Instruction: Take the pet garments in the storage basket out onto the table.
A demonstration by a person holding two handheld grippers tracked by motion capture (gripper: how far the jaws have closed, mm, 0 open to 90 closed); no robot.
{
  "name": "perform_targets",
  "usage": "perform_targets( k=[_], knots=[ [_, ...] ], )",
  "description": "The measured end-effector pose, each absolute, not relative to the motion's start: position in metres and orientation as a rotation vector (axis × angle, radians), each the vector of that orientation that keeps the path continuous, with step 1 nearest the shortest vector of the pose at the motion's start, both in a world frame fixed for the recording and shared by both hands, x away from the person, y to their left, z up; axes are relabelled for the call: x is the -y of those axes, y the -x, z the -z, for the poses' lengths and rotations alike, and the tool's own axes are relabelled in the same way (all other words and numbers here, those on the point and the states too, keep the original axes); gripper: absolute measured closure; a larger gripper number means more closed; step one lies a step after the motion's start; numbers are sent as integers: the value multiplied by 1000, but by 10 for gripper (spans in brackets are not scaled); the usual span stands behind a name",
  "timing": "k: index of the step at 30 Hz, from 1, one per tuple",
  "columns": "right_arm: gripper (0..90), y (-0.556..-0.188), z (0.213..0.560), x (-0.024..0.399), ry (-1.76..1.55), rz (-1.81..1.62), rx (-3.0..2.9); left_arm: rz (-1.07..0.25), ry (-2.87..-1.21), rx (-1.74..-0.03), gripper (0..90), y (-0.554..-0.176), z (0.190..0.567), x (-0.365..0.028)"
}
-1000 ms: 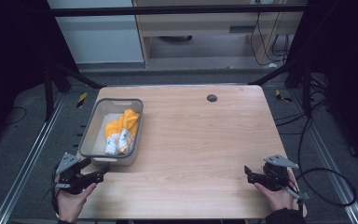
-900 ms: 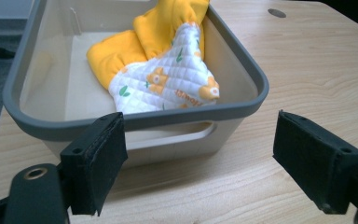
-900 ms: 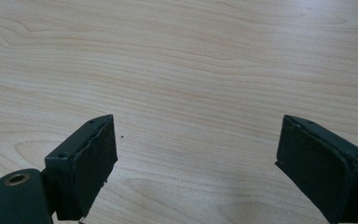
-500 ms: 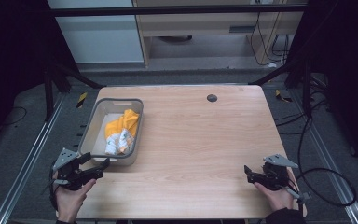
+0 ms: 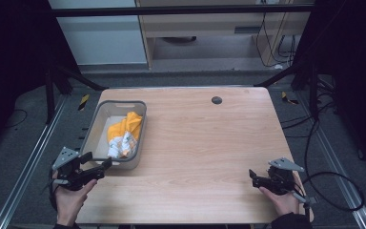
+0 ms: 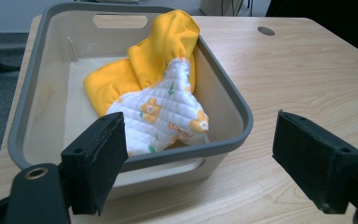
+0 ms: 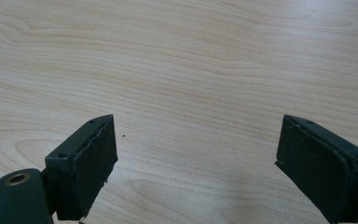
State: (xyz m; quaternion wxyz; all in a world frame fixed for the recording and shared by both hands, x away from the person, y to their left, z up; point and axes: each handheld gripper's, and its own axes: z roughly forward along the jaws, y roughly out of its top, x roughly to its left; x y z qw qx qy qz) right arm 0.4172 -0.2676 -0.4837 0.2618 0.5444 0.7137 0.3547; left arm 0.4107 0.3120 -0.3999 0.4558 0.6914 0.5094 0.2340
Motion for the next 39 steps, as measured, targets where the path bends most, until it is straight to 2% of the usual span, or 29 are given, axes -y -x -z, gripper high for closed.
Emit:
perform_targets(
  k=[28, 39],
  knots=[
    [124, -417, 481, 269, -1453, -976, -1919, -569, -1738, -1223, 174, -443, 376, -303],
    [127, -417, 481, 268, -1449, -980, -1922, -562, -1764, -1239, 184, -467, 368, -296]
  ],
)
